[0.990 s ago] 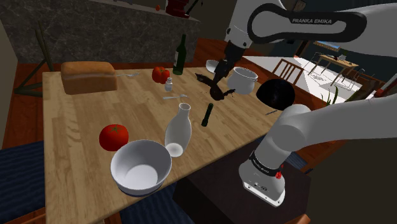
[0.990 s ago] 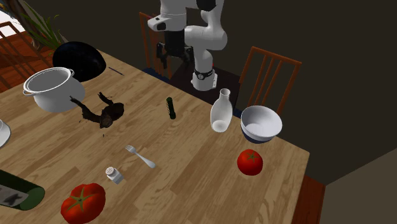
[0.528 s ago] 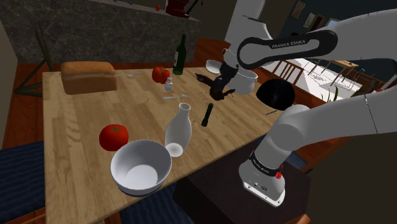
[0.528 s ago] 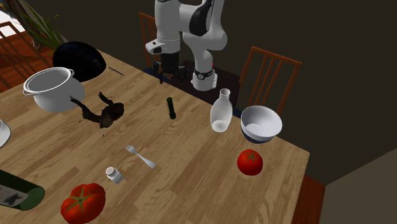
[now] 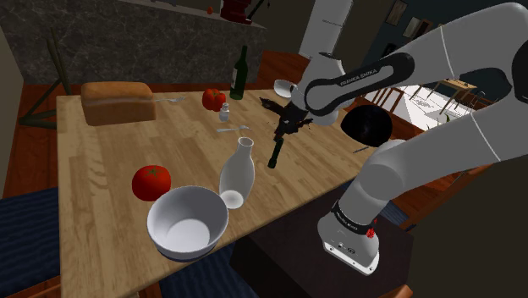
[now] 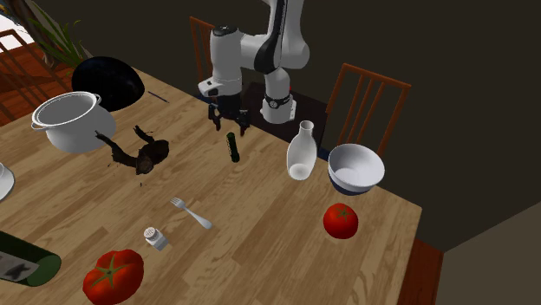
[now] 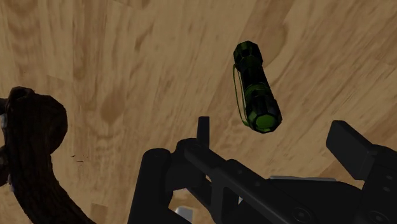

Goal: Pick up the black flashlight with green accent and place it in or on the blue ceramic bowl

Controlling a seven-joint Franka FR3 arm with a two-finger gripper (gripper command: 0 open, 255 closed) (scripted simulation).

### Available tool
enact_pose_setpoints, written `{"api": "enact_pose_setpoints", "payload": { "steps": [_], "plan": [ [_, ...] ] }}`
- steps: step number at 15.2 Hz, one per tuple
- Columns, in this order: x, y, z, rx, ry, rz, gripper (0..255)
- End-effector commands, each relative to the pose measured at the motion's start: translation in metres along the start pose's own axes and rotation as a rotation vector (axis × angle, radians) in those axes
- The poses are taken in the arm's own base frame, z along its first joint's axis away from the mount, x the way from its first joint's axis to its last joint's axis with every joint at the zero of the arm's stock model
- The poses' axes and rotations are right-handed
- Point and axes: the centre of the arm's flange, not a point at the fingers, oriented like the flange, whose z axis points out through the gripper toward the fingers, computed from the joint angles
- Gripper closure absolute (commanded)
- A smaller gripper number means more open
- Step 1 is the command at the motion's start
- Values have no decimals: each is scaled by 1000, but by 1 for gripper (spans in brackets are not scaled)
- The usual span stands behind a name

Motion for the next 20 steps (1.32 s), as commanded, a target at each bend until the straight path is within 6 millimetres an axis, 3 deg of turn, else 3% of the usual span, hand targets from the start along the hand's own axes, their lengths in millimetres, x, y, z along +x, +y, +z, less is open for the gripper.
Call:
{"api": "enact_pose_setpoints", "payload": {
  "steps": [1,4,11,12,20],
  "plan": [
    [-1,0,10,0,1,0,0],
    [-1,0,23,0,1,0,0],
    [-1,0,23,0,1,0,0],
    [-1,0,23,0,1,0,255],
    [-1,0,23,0,1,0,255]
  ]
}}
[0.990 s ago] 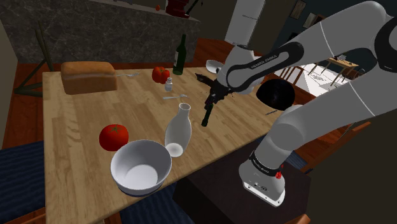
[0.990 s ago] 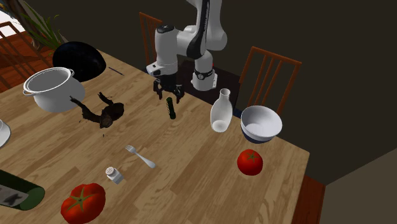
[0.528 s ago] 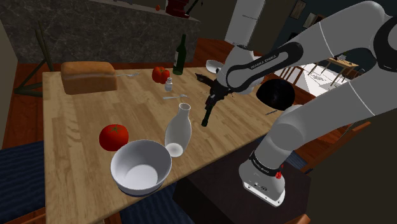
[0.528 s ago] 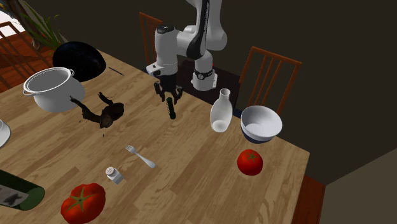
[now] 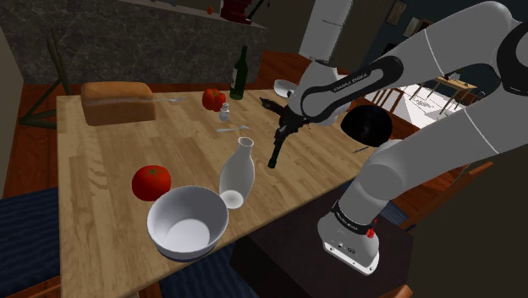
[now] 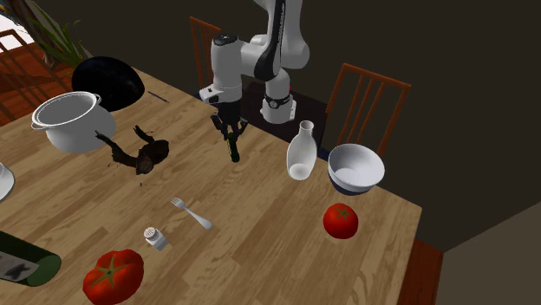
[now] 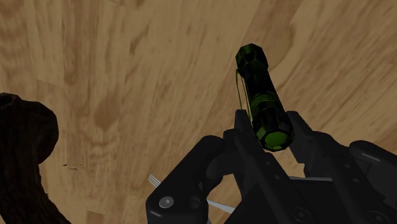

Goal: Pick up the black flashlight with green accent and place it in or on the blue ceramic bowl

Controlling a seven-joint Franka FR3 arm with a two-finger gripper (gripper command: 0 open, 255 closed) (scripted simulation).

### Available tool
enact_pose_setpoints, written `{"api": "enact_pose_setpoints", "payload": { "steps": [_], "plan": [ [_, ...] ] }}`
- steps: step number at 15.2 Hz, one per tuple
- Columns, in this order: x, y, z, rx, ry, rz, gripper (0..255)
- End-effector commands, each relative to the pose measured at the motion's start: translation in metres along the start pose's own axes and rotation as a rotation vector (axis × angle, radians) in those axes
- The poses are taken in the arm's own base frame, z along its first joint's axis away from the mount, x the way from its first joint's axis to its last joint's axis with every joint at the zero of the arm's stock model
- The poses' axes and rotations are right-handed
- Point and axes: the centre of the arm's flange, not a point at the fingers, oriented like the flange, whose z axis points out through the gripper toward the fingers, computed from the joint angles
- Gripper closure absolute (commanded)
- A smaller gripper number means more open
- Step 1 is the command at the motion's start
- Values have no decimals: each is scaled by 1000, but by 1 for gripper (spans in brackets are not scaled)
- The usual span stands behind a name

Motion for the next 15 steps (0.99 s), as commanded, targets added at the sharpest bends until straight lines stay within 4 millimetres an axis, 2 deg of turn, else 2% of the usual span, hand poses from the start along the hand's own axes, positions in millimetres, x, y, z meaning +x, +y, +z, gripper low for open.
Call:
{"api": "enact_pose_setpoints", "payload": {
  "steps": [1,15],
  "plan": [
    [0,0,0,0,-1,0,255],
    [13,2,-73,0,-1,0,255]
  ]
}}
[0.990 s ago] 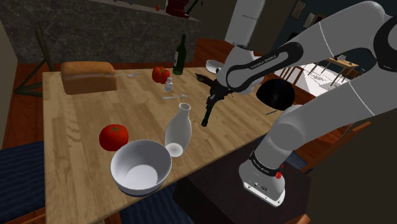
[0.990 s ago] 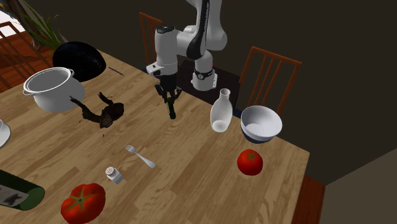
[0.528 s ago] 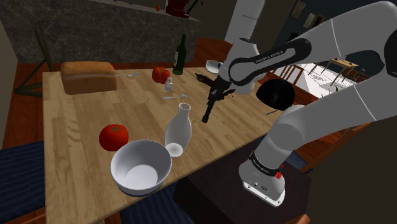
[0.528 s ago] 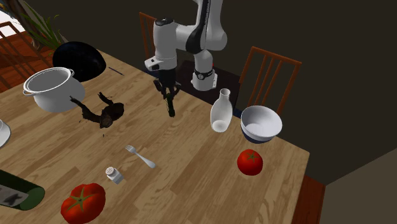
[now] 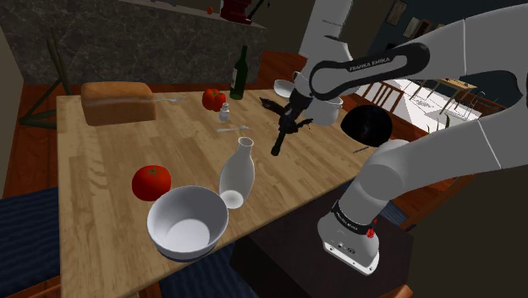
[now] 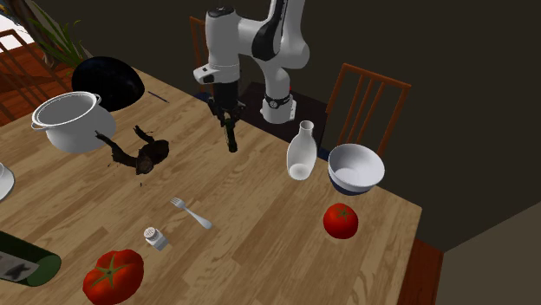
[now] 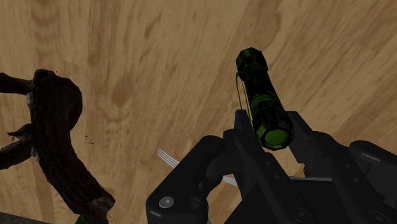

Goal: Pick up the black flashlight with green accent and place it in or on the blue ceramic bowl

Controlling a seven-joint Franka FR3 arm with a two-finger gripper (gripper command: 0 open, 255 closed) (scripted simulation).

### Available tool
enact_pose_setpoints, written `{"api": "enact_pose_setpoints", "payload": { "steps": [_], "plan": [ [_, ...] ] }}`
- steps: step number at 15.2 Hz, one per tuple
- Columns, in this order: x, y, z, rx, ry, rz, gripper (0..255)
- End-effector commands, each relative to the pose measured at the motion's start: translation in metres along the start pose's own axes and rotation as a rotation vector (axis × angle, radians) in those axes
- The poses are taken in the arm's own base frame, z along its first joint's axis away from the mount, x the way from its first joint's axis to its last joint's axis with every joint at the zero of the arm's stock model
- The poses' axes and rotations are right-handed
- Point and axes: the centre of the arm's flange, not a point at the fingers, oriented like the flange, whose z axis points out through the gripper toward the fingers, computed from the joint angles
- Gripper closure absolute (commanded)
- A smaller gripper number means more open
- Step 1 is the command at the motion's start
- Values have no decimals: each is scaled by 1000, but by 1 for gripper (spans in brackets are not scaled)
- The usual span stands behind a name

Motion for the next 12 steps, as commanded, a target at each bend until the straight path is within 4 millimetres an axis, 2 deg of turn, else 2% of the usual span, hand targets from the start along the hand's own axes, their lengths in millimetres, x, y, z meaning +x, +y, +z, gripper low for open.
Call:
{"api": "enact_pose_setpoints", "payload": {
  "steps": [1,12],
  "plan": [
    [1,0,-10,0,-1,0,255],
    [11,1,-67,0,-1,0,255]
  ]
}}
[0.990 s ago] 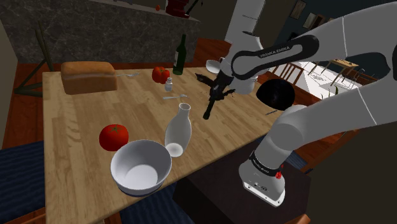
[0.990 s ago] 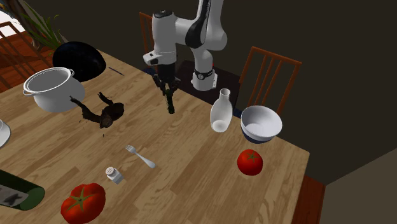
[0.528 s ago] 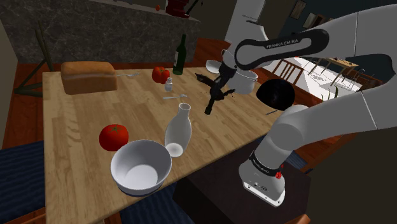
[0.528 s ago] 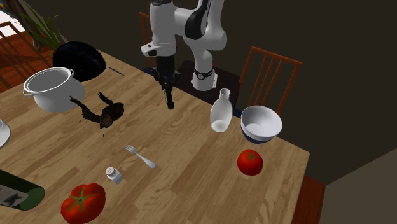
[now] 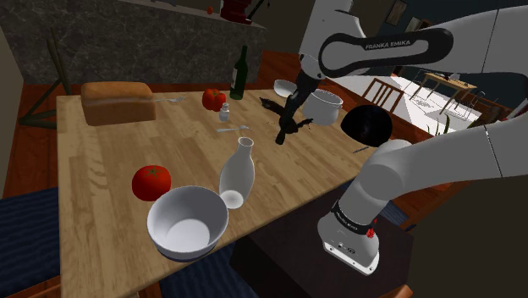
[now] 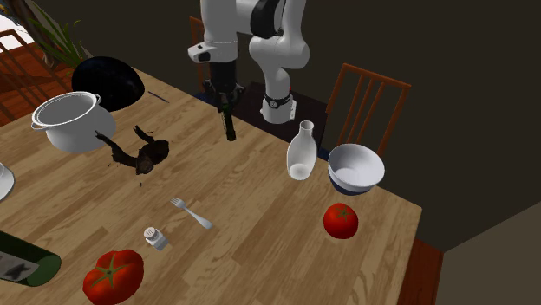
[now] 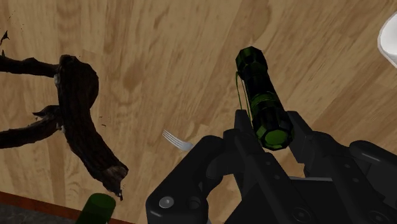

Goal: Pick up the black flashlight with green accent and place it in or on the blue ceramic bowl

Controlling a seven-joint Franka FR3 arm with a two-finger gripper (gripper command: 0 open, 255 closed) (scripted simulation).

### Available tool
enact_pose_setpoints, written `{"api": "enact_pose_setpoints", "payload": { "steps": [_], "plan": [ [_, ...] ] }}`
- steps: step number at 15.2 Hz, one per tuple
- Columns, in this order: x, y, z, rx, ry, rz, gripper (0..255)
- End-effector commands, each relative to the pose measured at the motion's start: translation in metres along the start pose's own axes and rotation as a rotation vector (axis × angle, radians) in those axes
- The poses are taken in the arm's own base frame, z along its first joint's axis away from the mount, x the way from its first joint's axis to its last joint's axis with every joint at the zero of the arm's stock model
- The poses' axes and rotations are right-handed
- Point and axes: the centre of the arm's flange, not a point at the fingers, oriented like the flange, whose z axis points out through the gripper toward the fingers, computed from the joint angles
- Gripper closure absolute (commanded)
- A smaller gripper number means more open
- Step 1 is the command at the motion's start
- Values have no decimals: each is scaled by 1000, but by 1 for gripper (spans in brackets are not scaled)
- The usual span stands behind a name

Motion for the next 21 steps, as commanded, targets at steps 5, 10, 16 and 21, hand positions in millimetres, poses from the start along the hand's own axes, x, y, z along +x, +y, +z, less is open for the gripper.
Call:
{"api": "enact_pose_setpoints", "payload": {
  "steps": [5,10,16,21],
  "plan": [
    [6,1,-31,0,-1,0,255],
    [10,2,-53,0,-1,0,255],
    [10,-77,-66,0,-1,0,255],
    [9,-142,-76,0,-1,0,255]
  ]
}}
